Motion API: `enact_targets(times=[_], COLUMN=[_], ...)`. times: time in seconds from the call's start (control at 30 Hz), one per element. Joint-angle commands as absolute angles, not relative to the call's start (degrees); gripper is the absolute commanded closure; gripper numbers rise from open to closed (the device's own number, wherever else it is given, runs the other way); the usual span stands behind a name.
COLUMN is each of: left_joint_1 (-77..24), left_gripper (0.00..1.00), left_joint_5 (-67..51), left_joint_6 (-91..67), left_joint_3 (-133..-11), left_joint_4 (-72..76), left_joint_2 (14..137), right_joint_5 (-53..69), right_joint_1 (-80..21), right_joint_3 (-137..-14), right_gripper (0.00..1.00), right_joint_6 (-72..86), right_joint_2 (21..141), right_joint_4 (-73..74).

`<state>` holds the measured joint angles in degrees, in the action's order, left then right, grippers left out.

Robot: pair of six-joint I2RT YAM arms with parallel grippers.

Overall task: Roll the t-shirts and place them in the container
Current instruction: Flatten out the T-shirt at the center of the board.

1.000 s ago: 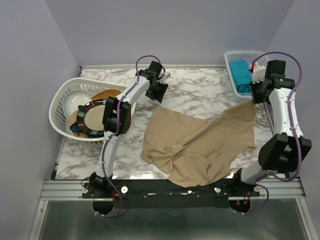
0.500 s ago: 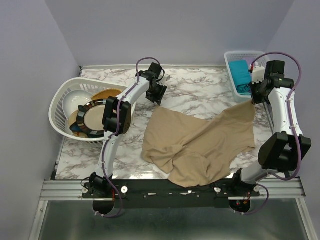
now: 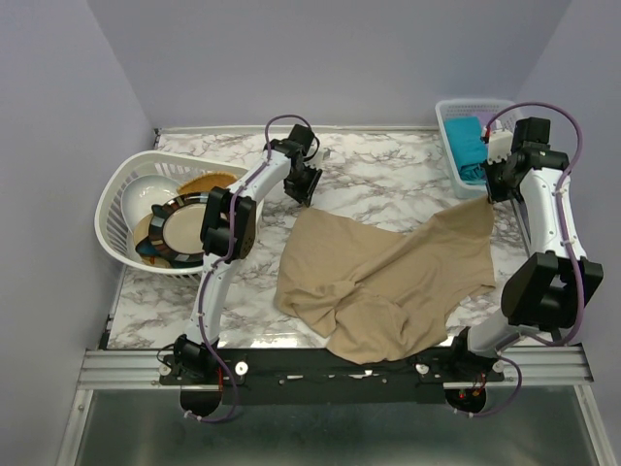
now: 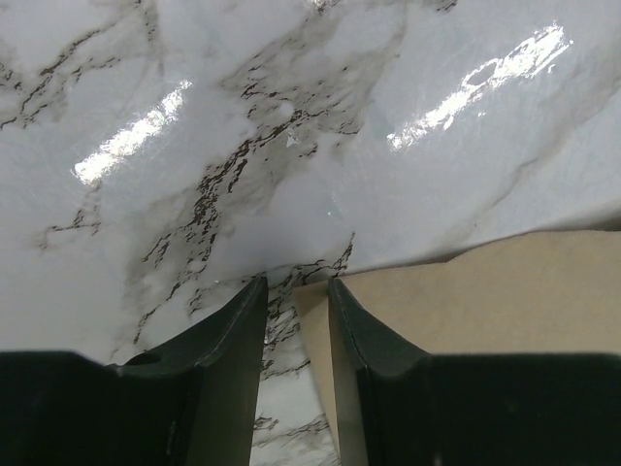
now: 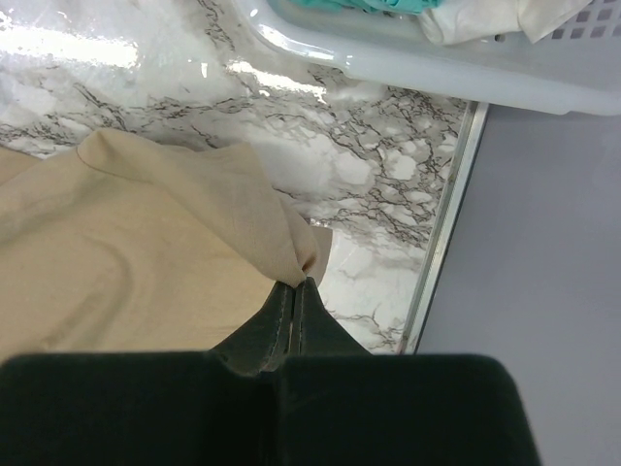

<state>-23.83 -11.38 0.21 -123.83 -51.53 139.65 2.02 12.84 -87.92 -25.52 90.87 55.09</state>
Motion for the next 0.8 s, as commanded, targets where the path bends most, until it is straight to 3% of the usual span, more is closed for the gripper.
enact_targets(times=[0.0, 0.17, 0.57, 0.67, 0.77], left_joint_1=[-23.6, -23.6, -24.3, -24.8, -25.2], left_gripper=[0.59, 0.57, 0.63, 0.66, 0.76], left_joint_5=[-12.8, -13.3, -14.9, -14.9, -14.6], left_joint_6=[0.3, 0.3, -1.1, -1.0, -1.0], left_joint_3=[-122.1, -120.4, -115.7, -115.3, -115.2], left_joint_4=[-53.1, -53.2, -52.6, -52.6, -52.5], left_joint_2=[141.0, 139.8, 137.5, 137.9, 138.4], right_joint_5=[1.9, 2.0, 2.0, 2.0, 1.9], right_joint_1=[13.2, 13.2, 13.1, 13.2, 13.2], right_joint_3=[-90.0, -90.5, -89.0, -89.4, -89.6], right_gripper=[1.00, 1.00, 1.00, 0.99, 1.00], right_joint_6=[-25.0, -24.8, -25.0, -24.9, -25.0], right_joint_2=[92.4, 93.1, 92.8, 93.0, 93.1], right_joint_4=[55.5, 55.4, 54.8, 54.8, 54.8])
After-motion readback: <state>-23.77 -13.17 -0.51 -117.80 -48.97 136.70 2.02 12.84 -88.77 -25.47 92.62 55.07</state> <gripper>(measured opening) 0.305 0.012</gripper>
